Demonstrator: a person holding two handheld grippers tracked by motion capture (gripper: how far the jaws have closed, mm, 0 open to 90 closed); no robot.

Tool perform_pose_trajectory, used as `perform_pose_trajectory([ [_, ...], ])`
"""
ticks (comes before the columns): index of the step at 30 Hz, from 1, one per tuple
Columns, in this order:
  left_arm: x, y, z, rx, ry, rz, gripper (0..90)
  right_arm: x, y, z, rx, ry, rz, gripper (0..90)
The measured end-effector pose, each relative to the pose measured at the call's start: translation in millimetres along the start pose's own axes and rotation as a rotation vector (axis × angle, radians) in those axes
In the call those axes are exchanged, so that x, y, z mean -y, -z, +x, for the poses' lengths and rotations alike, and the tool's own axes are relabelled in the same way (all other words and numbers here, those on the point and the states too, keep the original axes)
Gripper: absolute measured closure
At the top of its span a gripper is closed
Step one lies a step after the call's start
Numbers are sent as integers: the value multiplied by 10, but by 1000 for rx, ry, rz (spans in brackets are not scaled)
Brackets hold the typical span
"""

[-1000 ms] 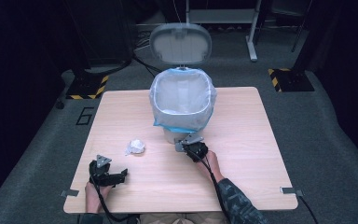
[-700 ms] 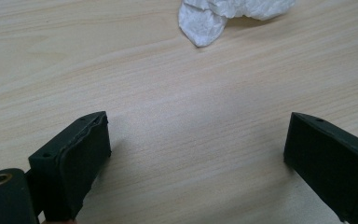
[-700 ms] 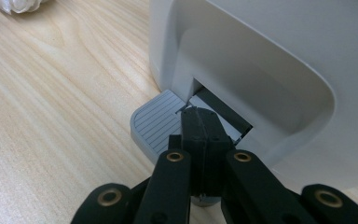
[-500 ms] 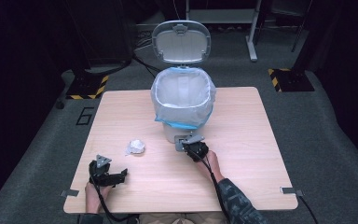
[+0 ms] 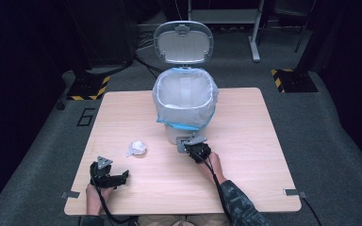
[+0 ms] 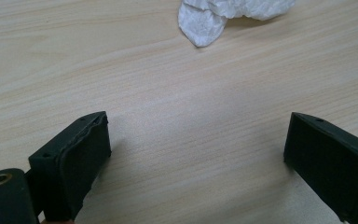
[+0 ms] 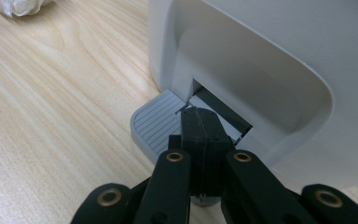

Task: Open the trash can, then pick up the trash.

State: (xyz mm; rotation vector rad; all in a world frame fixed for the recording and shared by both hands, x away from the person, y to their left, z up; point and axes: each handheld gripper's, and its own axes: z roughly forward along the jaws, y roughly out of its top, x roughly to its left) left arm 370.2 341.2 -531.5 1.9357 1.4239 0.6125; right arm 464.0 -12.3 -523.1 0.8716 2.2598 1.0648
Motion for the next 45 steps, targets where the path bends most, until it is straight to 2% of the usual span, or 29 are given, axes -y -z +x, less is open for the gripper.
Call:
perform_pose_trajectory([
  [4, -1, 2, 1, -10, -8, -2, 59, 0, -1, -3, 4, -2, 1, 900],
  [8, -9, -14, 11, 6, -12, 7, 31, 1, -2, -12, -6, -19, 0, 900],
  [15, -77, 1, 32, 20, -22, 27, 11, 3, 0, 1, 5, -6, 1, 900],
  [19, -173, 55, 24, 27, -31, 10, 10, 2, 0, -1, 1, -12, -1, 900],
  [20, -221, 66, 22, 40, -35, 8, 10, 2, 0, -1, -1, -18, -2, 900],
  [27, -386, 27, -12, 66, -48, 6, 10, 3, 2, 4, -3, -24, -3, 900],
  [34, -637, -71, -91, 112, -61, -7, 10, 5, 0, -22, -8, -8, -3, 900],
  [39, -747, -128, -111, 115, -70, 5, 10, 5, 3, -12, -2, -10, -1, 900],
  [45, -930, -270, -109, 123, -59, 12, 8, 6, 2, -18, -8, -12, -2, 900],
])
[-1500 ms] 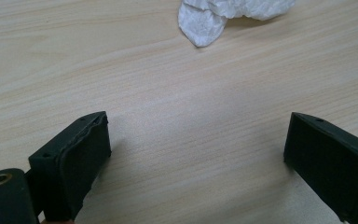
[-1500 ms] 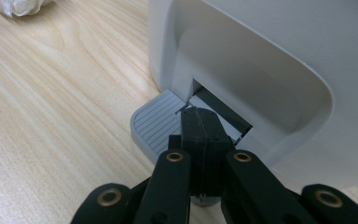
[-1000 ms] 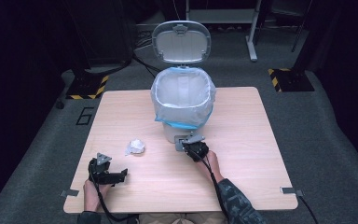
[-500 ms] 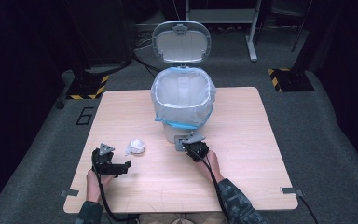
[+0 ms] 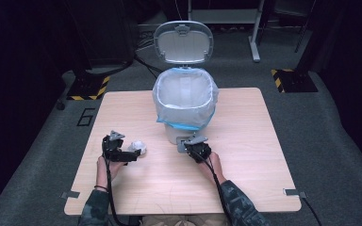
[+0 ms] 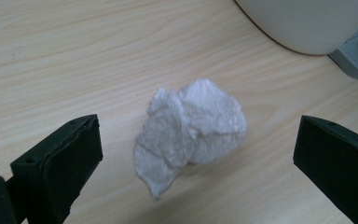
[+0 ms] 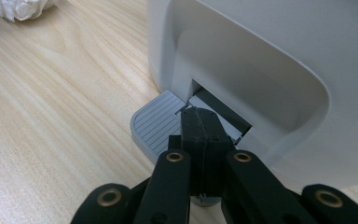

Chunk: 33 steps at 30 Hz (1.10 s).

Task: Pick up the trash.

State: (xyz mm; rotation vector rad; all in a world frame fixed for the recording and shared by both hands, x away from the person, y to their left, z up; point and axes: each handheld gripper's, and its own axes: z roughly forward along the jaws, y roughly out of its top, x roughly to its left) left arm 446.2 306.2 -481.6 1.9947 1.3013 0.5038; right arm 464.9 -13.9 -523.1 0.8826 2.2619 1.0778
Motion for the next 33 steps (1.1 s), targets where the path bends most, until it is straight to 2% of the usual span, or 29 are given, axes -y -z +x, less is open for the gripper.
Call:
perform_pose_trajectory([
  [6, -69, -172, 19, 13, 10, 30, 1, 4, 2, -4, 4, 10, 1, 900],
  [7, -65, -262, 42, 5, 30, 32, 2, 4, 2, -4, 5, 10, 1, 900],
  [12, -54, -406, 57, 16, 54, 51, 7, 4, 2, -10, 0, 5, 1, 900],
  [13, -55, -420, 58, 19, 39, 59, 18, 4, 3, -12, -2, 2, 1, 900],
  [14, -56, -429, 51, 25, 32, 67, 41, 0, 3, 0, -10, -20, -5, 900],
  [15, -59, -442, 38, 22, 36, 67, 42, 4, 3, -13, -4, 1, 1, 900],
  [17, -62, -458, 34, 35, 21, 84, 40, 3, 4, -10, -6, -4, 0, 900],
  [21, -60, -481, 18, 27, 31, 85, 48, 4, 4, -12, -3, 3, 1, 900],
  [22, -57, -479, 23, 25, 22, 93, 80, 4, 4, -10, -5, -4, 0, 900],
  [24, -47, -483, 19, 17, 25, 91, 230, 3, 4, -11, -6, -5, -1, 900],
  [25, -37, -488, 19, 23, 22, 94, 230, 3, 4, -11, -6, -5, -1, 900],
  [26, -25, -491, 21, 33, 14, 100, 268, 3, 4, -12, -6, -6, -1, 900],
  [27, -12, -472, 10, 21, 0, 95, 344, 4, 4, -12, -5, -4, 0, 900],
  [28, -8, -466, 6, 15, 4, 88, 404, 3, 5, -10, -6, -7, -1, 900],
  [31, 8, -451, -2, 7, -8, 82, 552, 4, 5, -10, -4, -3, 0, 900],
  [33, 24, -445, -24, 0, -15, 71, 601, 4, 6, -9, -2, -3, -1, 900],
])
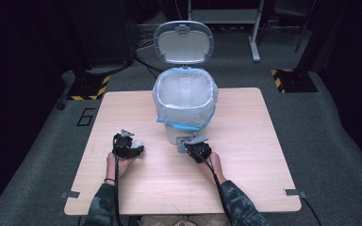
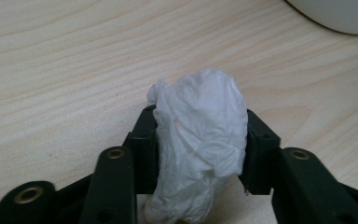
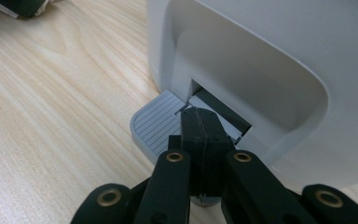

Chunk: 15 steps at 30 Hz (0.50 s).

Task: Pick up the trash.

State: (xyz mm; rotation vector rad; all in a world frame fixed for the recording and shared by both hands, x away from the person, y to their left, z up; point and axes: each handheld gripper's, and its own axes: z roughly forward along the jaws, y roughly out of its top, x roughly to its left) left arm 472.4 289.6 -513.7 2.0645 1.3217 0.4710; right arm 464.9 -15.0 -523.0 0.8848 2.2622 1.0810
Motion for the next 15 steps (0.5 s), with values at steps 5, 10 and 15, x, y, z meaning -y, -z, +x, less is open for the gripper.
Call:
perform_pose_trajectory([
  [5, 5, 7, -25, -2, -26, 6, 639, 0, -1, -2, -4, -2, -1, 900],
  [10, 6, 15, -11, 7, -27, -1, 640, 0, 0, -3, -4, -2, -1, 900],
  [15, -9, 56, 2, 6, -33, -6, 641, 1, 0, -4, -4, -4, -1, 900],
])
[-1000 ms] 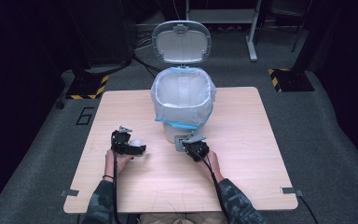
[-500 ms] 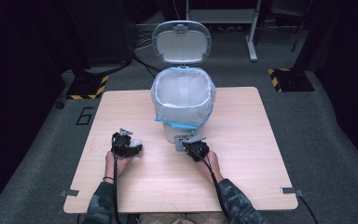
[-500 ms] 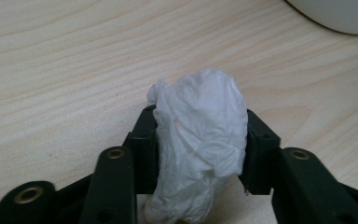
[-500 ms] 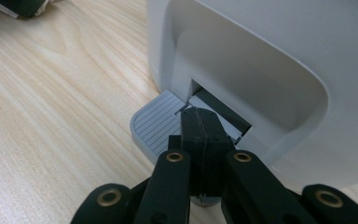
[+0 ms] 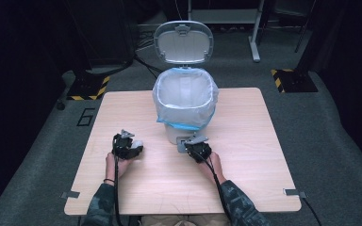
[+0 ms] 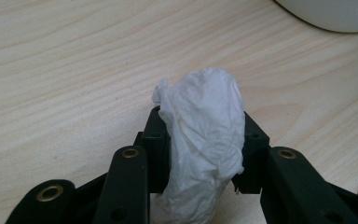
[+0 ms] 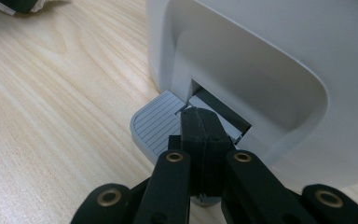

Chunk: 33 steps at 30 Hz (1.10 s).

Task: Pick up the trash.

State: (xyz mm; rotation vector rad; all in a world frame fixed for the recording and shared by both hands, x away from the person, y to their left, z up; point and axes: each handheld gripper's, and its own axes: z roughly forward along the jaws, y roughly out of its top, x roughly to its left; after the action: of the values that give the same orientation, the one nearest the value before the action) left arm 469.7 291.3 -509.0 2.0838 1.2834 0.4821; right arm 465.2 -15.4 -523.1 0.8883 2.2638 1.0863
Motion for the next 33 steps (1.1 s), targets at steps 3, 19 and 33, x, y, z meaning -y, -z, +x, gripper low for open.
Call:
perform_pose_trajectory([
  [3, -14, 19, 12, 4, 4, -8, 640, 0, 0, 0, 1, 2, 0, 900],
  [19, -134, 159, 28, 11, -4, -48, 640, 1, 1, 1, 2, 3, -3, 900],
  [33, -300, 273, 15, 37, -63, -53, 640, -1, -1, 5, 2, -3, -4, 900],
])
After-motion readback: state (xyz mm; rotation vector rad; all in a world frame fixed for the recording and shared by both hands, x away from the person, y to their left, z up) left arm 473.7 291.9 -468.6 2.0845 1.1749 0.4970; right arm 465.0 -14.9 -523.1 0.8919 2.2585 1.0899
